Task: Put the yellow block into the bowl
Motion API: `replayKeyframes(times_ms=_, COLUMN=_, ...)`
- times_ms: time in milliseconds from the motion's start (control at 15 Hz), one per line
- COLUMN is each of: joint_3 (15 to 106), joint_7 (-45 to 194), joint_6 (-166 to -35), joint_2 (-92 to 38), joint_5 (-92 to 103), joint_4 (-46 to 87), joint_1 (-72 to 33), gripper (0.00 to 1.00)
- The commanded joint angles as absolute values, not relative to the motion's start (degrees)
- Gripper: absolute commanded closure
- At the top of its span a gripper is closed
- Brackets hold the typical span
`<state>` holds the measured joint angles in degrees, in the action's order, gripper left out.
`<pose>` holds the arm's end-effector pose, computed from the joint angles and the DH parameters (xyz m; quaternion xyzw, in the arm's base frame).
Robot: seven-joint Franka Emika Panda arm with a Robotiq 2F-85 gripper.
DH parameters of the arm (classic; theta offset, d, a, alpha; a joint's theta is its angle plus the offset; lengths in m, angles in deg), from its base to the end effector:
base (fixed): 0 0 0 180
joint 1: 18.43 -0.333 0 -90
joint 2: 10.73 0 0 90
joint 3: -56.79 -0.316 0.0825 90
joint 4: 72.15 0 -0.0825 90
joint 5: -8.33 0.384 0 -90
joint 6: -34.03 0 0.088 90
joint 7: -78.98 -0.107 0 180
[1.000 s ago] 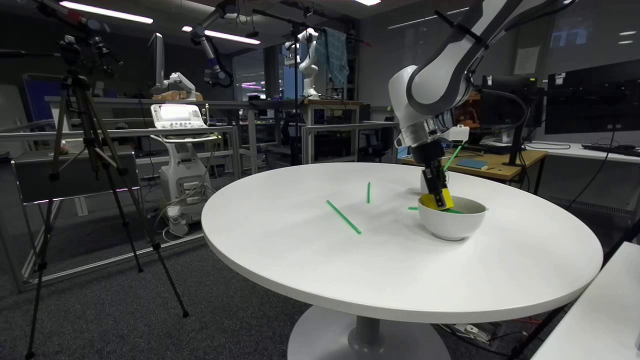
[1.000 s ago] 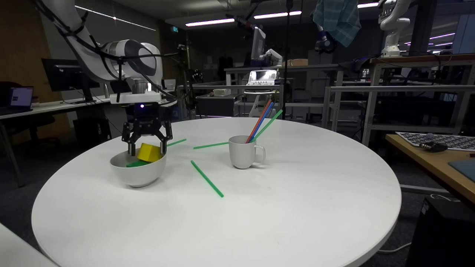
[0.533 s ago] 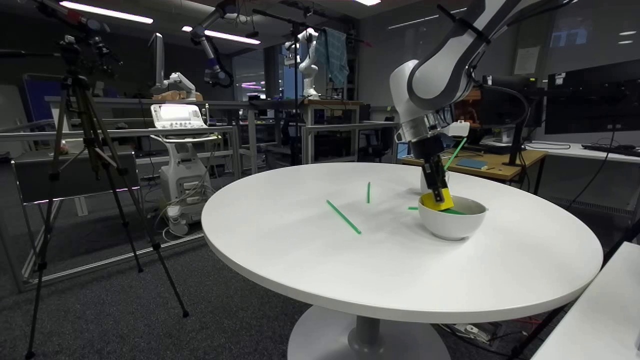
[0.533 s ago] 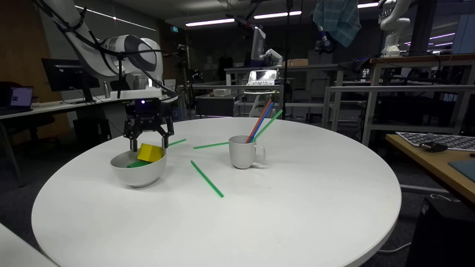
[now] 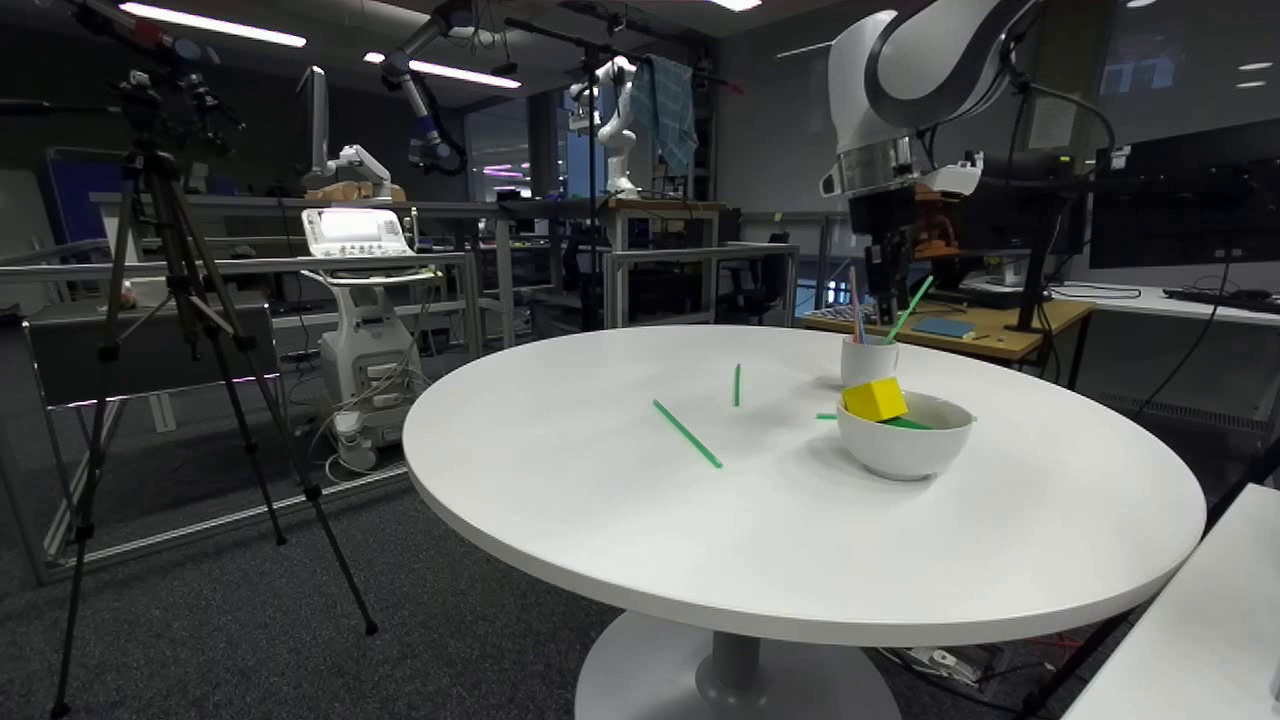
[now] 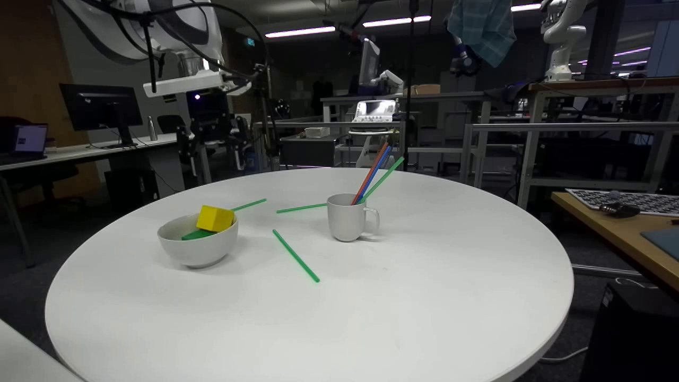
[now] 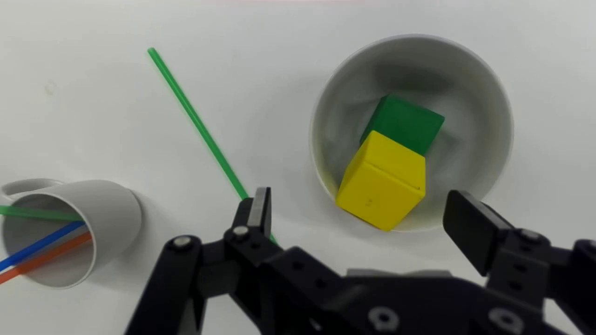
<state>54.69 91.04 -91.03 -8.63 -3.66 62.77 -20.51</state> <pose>0.4812 0.0274 0.3340 0.9730 0.2051 -0.0728 0.0771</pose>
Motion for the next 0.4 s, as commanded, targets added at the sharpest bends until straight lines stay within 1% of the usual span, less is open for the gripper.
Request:
replayKeyframes(times_ms=0, joint_3=55.1, joint_7=91.2, joint_6=-91.6, joint_2=-7.0, joint_5=-3.5, joint_4=63.9, joint_1=-20.4, gripper=0.0)
replayKeyframes(times_ms=333, joint_3=55.6, joint_7=91.4, joint_6=-92.9, joint_2=-4.3, joint_5=-3.5, joint_4=66.5, joint_1=-20.0, gripper=0.0)
